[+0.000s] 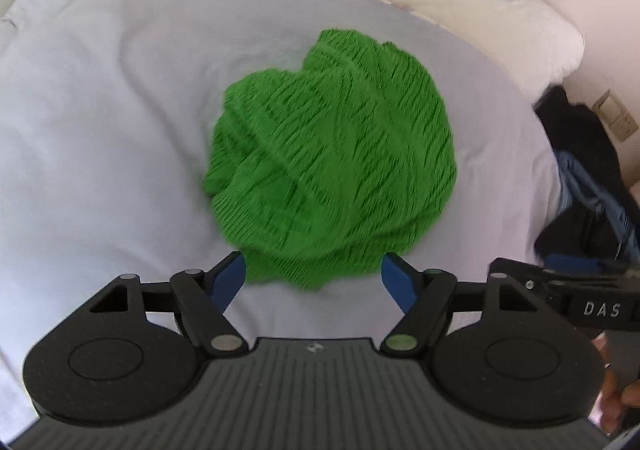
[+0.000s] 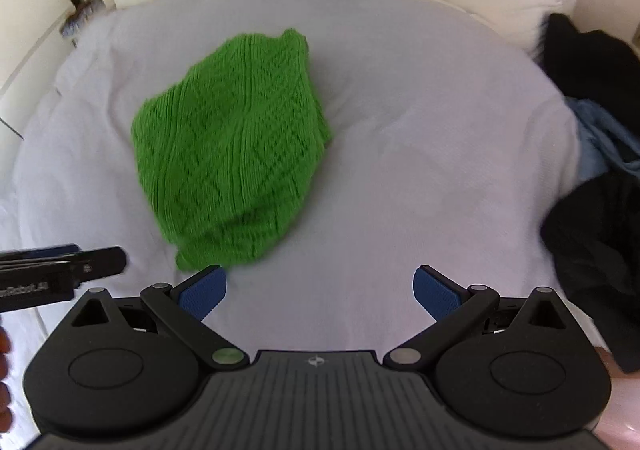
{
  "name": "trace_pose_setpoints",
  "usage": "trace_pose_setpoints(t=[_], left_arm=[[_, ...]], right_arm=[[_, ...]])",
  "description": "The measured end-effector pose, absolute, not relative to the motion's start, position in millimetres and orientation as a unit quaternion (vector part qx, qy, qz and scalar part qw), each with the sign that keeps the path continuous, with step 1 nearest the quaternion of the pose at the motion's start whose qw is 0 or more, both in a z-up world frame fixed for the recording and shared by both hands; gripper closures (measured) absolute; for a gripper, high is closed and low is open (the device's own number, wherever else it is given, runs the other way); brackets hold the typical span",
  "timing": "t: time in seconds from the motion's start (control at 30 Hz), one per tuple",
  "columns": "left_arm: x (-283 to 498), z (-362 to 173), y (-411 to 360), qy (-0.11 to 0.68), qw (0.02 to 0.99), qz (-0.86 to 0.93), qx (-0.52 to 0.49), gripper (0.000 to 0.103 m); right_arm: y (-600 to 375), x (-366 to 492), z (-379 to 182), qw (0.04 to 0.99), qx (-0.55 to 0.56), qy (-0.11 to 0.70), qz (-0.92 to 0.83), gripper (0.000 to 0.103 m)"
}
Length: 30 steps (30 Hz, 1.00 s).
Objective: Fold clothes
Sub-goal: 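Grasp the green vest with the right gripper while the left gripper grasps it too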
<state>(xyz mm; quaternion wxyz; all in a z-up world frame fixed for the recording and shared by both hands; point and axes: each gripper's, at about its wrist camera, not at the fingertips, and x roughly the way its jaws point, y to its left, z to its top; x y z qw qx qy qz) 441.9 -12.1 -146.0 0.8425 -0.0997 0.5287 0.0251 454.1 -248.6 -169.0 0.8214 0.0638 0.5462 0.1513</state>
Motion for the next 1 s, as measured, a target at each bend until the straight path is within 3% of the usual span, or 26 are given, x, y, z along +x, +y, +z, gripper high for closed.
trace_pose_setpoints(t=[0.1, 0.3, 0.47, 0.53, 0.57, 0.6, 0.63, 0.67, 0.73, 1.0], left_arm=[[465, -160, -10, 0.534, 0.837, 0.027, -0.116, 0.034], [490, -177, 1, 0.536, 0.831, 0.032, -0.146, 0.035], [512, -193, 10, 0.542, 0.822, 0.026, -0.172, 0.036], [519, -202, 13, 0.549, 0.815, 0.022, -0.187, 0.042], [521, -206, 16, 0.550, 0.811, 0.017, -0.200, 0.054], [521, -209, 18, 0.550, 0.806, 0.011, -0.218, 0.067], [519, -208, 19, 0.546, 0.805, 0.006, -0.230, 0.073], [518, -207, 20, 0.542, 0.805, 0.001, -0.241, 0.082], [510, -198, 22, 0.529, 0.816, -0.003, -0.232, 0.087], [441, -109, 66, 0.425, 0.873, 0.042, -0.236, 0.090]], right_arm=[[-252, 472, -178, 0.821, 0.103, 0.537, 0.163, 0.018], [-250, 507, -195, 0.816, 0.146, 0.531, 0.175, 0.027], [-245, 531, -218, 0.804, 0.188, 0.534, 0.180, 0.028], [-243, 541, -230, 0.794, 0.216, 0.539, 0.180, 0.028], [-242, 544, -236, 0.788, 0.232, 0.539, 0.184, 0.029], [-241, 547, -242, 0.782, 0.250, 0.540, 0.188, 0.040], [-239, 549, -245, 0.777, 0.261, 0.539, 0.194, 0.062], [-237, 549, -244, 0.777, 0.260, 0.537, 0.202, 0.070], [-231, 548, -240, 0.776, 0.256, 0.531, 0.222, 0.087], [-188, 517, -129, 0.787, 0.241, 0.438, 0.360, 0.089]])
